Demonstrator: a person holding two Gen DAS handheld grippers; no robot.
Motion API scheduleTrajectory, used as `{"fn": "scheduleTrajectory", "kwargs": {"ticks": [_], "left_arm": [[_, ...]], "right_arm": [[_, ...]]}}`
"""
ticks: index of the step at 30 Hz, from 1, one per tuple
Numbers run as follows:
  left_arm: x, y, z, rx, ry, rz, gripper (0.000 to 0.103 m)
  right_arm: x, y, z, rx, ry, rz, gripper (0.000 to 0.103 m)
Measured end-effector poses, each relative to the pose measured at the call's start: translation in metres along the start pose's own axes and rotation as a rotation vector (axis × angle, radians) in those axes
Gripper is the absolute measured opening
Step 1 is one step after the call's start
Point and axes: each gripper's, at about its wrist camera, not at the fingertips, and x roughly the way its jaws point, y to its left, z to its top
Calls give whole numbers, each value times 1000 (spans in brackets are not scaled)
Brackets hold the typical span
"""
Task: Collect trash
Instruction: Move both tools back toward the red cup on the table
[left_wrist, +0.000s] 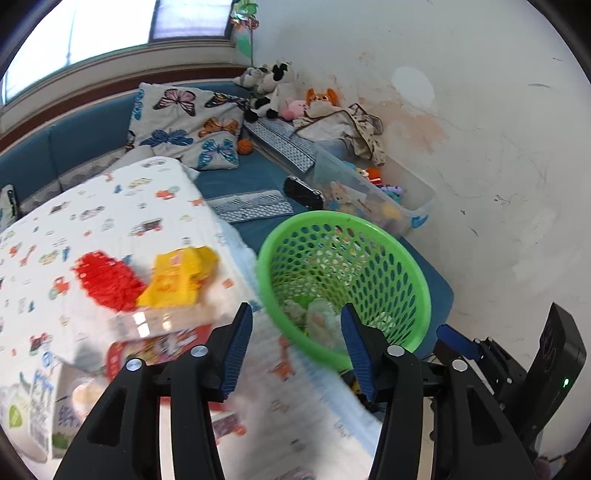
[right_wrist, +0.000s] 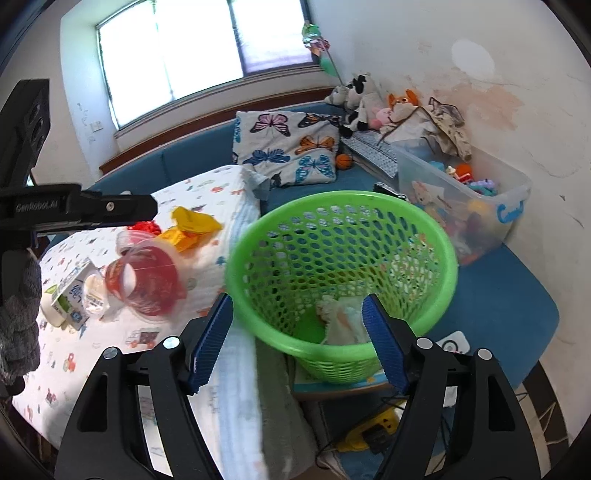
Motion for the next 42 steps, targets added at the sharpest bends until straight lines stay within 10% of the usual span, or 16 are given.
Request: {"fn": "scheduleTrajectory", "kwargs": {"ticks": [42], "left_arm": [[-145, 164, -131, -223, -112, 361, 61]], "right_arm": [[41, 135, 5, -183, 84, 250, 72]]}}
